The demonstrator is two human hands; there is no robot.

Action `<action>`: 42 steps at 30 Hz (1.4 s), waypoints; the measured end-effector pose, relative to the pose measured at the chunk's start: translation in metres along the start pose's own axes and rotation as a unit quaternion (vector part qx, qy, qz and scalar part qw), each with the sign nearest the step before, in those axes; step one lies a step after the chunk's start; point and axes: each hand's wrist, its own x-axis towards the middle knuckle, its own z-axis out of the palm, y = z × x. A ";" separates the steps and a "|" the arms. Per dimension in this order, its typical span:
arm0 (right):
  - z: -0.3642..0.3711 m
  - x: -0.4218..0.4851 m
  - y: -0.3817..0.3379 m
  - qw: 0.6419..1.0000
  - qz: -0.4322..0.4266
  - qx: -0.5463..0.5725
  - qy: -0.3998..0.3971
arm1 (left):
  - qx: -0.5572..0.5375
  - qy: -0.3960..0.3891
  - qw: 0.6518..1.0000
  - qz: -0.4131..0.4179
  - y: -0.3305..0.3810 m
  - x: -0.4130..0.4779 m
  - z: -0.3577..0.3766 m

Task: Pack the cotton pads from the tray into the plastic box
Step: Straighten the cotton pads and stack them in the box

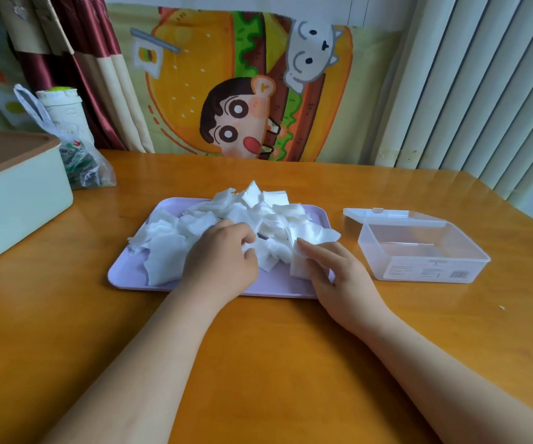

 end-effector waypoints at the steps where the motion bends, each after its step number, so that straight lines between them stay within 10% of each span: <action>1: 0.001 0.000 -0.001 1.000 0.003 -0.015 -0.005 | 0.040 0.012 0.999 -0.007 -0.002 0.002 -0.004; 5: 0.001 0.003 -0.004 0.999 0.019 -0.047 -0.020 | 0.094 -0.053 0.993 -0.045 -0.008 0.003 -0.009; 14: -0.009 0.020 -0.006 0.996 0.076 -0.038 -0.018 | -0.249 -0.067 0.964 -0.070 -0.003 0.001 0.009; 24: -0.009 0.016 -0.001 0.979 0.139 0.137 0.052 | -0.073 -0.065 0.995 -0.016 0.006 -0.001 0.021; 42: -0.010 0.015 0.001 0.964 0.171 0.195 0.061 | -0.360 -0.010 0.929 -0.083 0.017 0.000 0.012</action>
